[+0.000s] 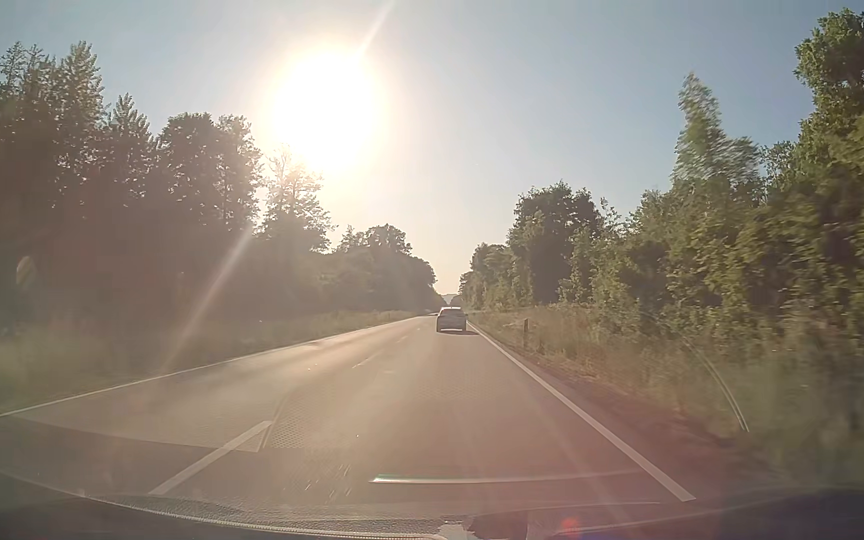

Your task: Follow the waypoints while adhering to traffic rules and regulations

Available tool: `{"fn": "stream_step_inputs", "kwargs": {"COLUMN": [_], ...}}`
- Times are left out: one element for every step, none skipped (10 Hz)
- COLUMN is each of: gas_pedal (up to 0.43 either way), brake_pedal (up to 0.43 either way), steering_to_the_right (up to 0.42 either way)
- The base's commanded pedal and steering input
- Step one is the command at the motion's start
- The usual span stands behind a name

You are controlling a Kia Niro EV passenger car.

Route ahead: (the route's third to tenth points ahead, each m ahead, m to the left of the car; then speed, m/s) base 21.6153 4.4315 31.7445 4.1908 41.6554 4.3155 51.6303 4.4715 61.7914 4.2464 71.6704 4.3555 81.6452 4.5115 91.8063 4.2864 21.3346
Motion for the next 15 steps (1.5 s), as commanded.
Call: {"fn": "stream_step_inputs", "kwargs": {"gas_pedal": [0.177, 0.177, 0.177, 0.177, 0.177, 0.177, 0.177, 0.177, 0.177, 0.138, 0.098, 0.047, 0.028, 0.028, 0.028], "brake_pedal": [0.0, 0.0, 0.0, 0.0, 0.0, 0.0, 0.0, 0.0, 0.0, 0.0, 0.0, 0.0, 0.0, 0.0, 0.0], "steering_to_the_right": [0.001, 0.001, 0.001, 0.001, 0.001, 0.001, 0.001, 0.001, 0.0, 0.0, 0.0, 0.0, 0.0, 0.0, 0.0]}}
